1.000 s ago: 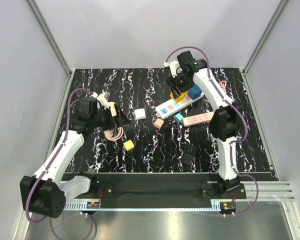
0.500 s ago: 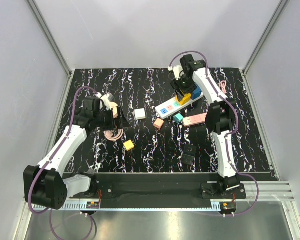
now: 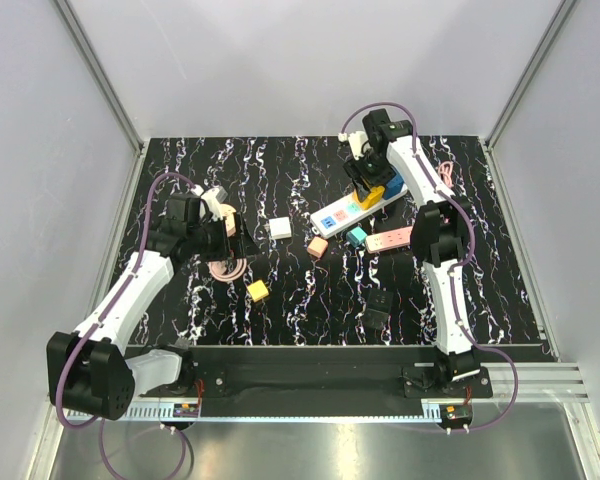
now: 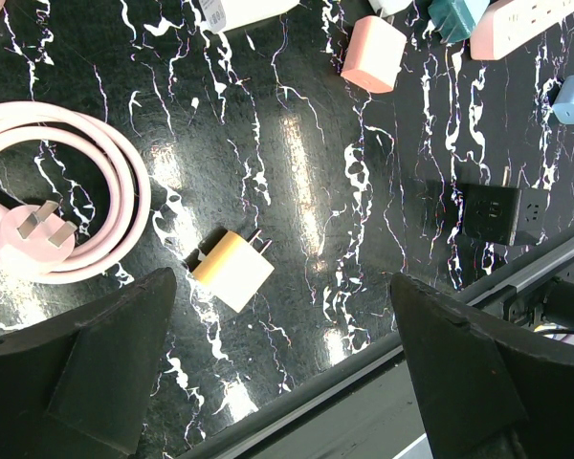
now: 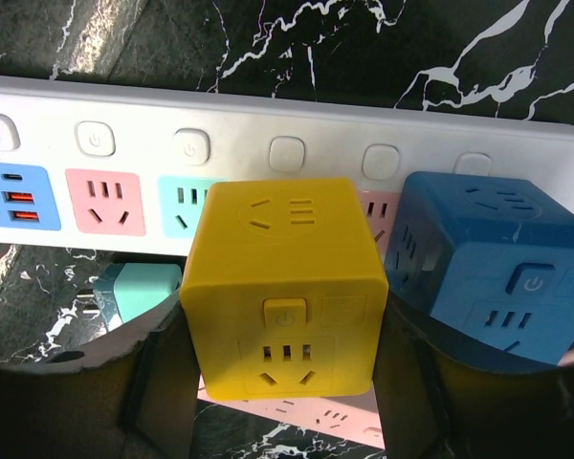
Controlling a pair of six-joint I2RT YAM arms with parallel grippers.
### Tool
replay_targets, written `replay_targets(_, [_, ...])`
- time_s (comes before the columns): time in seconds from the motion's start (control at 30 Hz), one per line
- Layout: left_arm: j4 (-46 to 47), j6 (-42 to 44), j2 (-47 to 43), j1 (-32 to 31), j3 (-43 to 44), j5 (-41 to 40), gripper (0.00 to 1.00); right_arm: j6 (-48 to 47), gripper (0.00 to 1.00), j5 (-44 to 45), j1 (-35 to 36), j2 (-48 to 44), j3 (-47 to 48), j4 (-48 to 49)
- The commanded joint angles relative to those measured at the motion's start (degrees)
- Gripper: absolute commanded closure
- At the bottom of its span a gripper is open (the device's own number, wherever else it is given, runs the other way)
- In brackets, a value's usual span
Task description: Insert the plug
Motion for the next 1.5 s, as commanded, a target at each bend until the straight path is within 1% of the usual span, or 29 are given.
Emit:
replay_targets(0.0, [1.0, 1.1, -1.4, 0.3, 2.0, -0.7, 0.01, -1.0, 1.00, 0.5, -0.2, 1.0, 2.0, -0.6])
replay_targets(0.07, [1.0, 1.1, -1.5, 0.3, 1.9, -0.8, 0.01, -1.2, 1.00, -1.6, -0.3, 0.9, 1.9, -0.9])
replay_targets(0.17, [1.0, 1.1, -1.4, 0.4, 1.9, -0.6, 0.01, -1.3, 1.00, -0.8, -0.2, 1.4, 2.2, -1.2])
replay_targets(0.3, [0.9, 1.0, -1.2, 0.7, 2.1, 0.1, 0.01, -2.0, 1.00, -3.3, -0.2, 1.6, 1.4, -0.5])
replay_targets(0.47, [1.0, 1.1, -1.2, 0.9, 2.0, 0.1, 0.01, -1.7, 1.00, -2.7, -0.2, 3.6, 2.2, 0.1])
replay_targets(0.6, [1.0, 0.9, -1.2, 1.0, 2.0, 0.2, 0.01, 1.3, 1.00, -2.1, 0.1, 5.1, 5.2, -0.7])
replay_targets(0.73, [1.2, 0.7, -1.0, 1.4, 2.0, 1.2, 0.01, 3.5, 1.00, 1.0, 0.9, 5.2, 5.1, -1.5])
replay_targets(0.87, [1.3, 0.5, -1.3, 1.7, 2.0, 1.7, 0.01, 3.1, 1.00, 2.1, 2.0, 4.6, 2.4, -0.3])
replay_targets(1.0, [1.4, 0.6, -1.7, 1.8, 1.6, 1.5, 0.01, 3.5, 1.00, 3.0, 2.0, 2.7, -3.8, 4.1])
replay_targets(1.07, [1.4, 0.6, -1.8, 1.8, 1.4, 1.5, 0.01, 3.5, 1.00, 3.4, 1.9, 1.9, -5.5, 5.7])
replay_targets(1.37, [1.5, 0.5, -1.7, 2.0, 1.6, 1.8, 0.01, 3.8, 1.00, 1.6, 1.2, 1.6, -8.7, 8.8])
replay_targets(1.47, [1.5, 0.5, -1.5, 2.2, 1.7, 2.1, 0.01, 4.2, 1.00, 3.2, 1.4, -0.2, -14.1, 11.8])
